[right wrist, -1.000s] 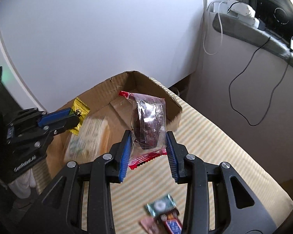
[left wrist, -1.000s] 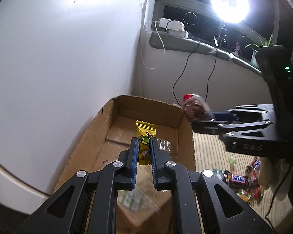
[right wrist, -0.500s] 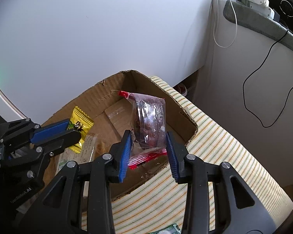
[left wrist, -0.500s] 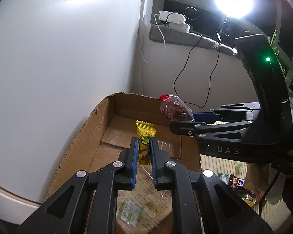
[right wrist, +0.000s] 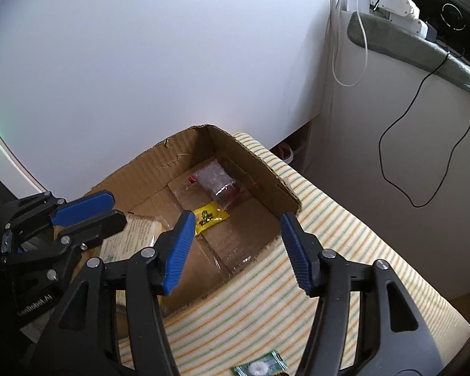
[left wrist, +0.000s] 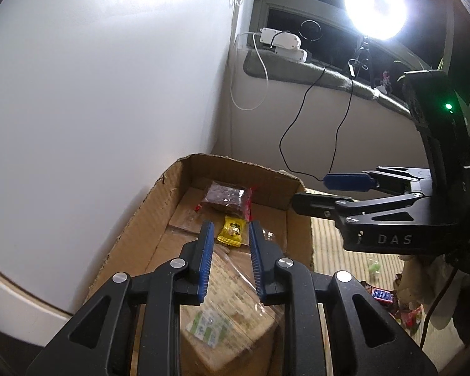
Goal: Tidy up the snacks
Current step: 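Open the left gripper over the box while the right gripper releases the candy bag there, then move the left gripper to the black candy packet while the right gripper reaches the green candy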
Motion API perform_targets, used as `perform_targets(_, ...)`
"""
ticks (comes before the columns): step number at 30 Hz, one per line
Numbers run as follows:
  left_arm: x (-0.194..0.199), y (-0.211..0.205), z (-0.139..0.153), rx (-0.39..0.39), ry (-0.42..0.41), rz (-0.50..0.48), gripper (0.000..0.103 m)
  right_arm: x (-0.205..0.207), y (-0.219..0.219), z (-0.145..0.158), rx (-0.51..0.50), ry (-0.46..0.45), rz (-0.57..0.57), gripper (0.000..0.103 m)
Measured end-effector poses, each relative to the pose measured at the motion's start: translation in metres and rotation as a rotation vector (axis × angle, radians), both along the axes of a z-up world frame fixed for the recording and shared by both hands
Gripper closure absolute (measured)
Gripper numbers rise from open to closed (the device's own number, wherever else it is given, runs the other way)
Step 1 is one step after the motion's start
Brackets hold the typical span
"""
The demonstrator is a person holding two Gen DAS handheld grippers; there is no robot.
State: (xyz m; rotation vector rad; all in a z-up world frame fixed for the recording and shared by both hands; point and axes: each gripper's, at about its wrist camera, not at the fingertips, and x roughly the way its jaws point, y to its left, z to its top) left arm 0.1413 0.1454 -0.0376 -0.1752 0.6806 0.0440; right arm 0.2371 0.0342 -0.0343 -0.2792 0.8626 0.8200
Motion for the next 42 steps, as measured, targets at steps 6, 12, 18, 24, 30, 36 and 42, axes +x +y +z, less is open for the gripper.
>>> perform_targets(6, -0.021, -0.013, 0.009, -0.001, -0.034, -0.027, 0.065, -0.017, -0.024, 0.015, 0.011, -0.029, -0.018, 0.035)
perform_targets(12, -0.046, -0.039, 0.014, -0.014, -0.058, -0.088, 0.062, -0.052, -0.067, 0.037, 0.025, -0.086, -0.046, 0.022)
perform_targets(18, -0.066, -0.072, 0.008, -0.042, -0.051, -0.170, 0.062, -0.089, -0.130, 0.050, 0.044, -0.120, -0.104, 0.009)
perform_targets(24, -0.073, -0.109, -0.005, -0.055, -0.011, -0.255, 0.062, -0.125, -0.199, 0.048, 0.019, -0.151, -0.203, 0.009)
perform_targets(30, -0.070, -0.135, -0.020, -0.074, 0.035, -0.318, 0.062, -0.155, -0.278, 0.033, -0.015, -0.134, -0.358, 0.009)
perform_targets(36, -0.074, -0.155, -0.039, -0.109, 0.091, -0.359, 0.062, -0.179, -0.350, 0.002, -0.010, -0.058, -0.531, 0.009)
perform_targets(42, -0.078, -0.164, -0.062, -0.127, 0.161, -0.367, 0.062, -0.197, -0.371, -0.039, -0.017, 0.039, -0.582, 0.010)
